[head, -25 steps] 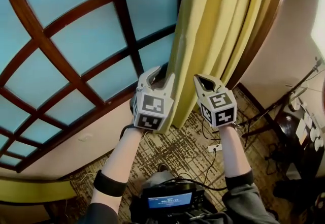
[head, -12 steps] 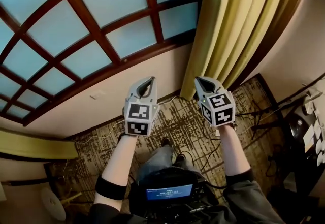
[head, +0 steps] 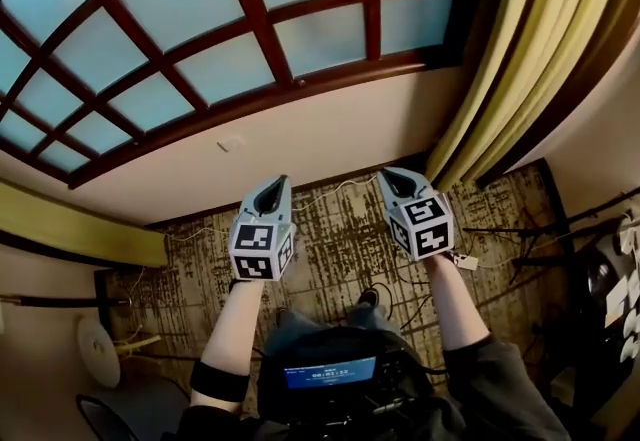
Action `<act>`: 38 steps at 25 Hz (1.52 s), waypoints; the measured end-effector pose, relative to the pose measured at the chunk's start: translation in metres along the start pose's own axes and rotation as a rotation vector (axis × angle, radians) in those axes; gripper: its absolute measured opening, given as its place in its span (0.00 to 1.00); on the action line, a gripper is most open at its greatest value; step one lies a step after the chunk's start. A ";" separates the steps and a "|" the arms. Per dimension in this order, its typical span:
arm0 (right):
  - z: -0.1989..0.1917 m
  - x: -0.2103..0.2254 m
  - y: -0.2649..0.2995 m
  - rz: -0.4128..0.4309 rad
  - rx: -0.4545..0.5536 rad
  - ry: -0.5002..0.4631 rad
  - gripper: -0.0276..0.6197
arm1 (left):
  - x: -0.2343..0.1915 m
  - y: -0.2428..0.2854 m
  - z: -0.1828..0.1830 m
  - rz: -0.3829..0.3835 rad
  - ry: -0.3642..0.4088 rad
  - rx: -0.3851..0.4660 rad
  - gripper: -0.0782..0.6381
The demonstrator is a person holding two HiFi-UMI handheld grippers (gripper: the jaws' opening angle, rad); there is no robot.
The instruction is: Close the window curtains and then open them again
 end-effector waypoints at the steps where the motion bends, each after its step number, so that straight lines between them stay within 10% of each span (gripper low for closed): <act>1: -0.003 -0.009 0.005 0.003 -0.005 0.004 0.06 | -0.010 -0.007 -0.008 0.007 -0.015 -0.006 0.09; 17: -0.048 -0.207 0.066 0.051 -0.076 0.060 0.06 | -0.172 -0.147 -0.146 0.061 -0.141 -0.078 0.09; 38: -0.056 -0.325 0.092 0.116 -0.117 -0.004 0.06 | -0.243 -0.250 -0.192 0.145 -0.197 -0.026 0.09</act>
Point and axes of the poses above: the fingertips, and each gripper's own axes: y forward along the fingers, x to its right, z out of its top, the point moved 4 cm from there along -y, backward along the fingers, and after that the axes turned 7 degrees about y, right-handed, at the moved point
